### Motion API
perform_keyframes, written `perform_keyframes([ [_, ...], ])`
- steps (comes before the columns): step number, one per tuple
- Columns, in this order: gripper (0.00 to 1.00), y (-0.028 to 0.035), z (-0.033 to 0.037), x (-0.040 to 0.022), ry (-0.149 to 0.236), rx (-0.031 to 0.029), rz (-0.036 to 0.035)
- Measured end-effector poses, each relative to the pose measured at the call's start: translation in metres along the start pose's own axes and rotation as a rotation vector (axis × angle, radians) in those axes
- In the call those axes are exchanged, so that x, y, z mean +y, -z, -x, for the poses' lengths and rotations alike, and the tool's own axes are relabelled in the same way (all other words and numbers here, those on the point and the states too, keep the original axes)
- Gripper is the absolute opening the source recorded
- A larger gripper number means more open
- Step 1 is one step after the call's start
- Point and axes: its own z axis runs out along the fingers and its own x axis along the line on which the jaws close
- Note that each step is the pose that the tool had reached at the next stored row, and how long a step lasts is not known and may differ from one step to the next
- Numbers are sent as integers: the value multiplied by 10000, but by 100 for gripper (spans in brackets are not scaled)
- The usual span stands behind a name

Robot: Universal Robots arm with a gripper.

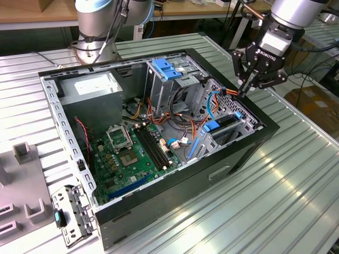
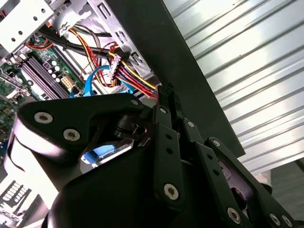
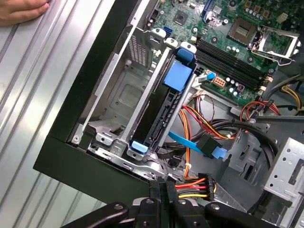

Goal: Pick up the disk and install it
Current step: 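Insert the first disk wire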

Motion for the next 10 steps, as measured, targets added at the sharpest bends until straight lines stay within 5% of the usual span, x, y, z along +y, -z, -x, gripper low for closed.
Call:
perform_keyframes([
  [6, 16, -7, 14, 27, -504, -5, -9],
  [10, 16, -10, 71, 151, -579, -6, -11],
])
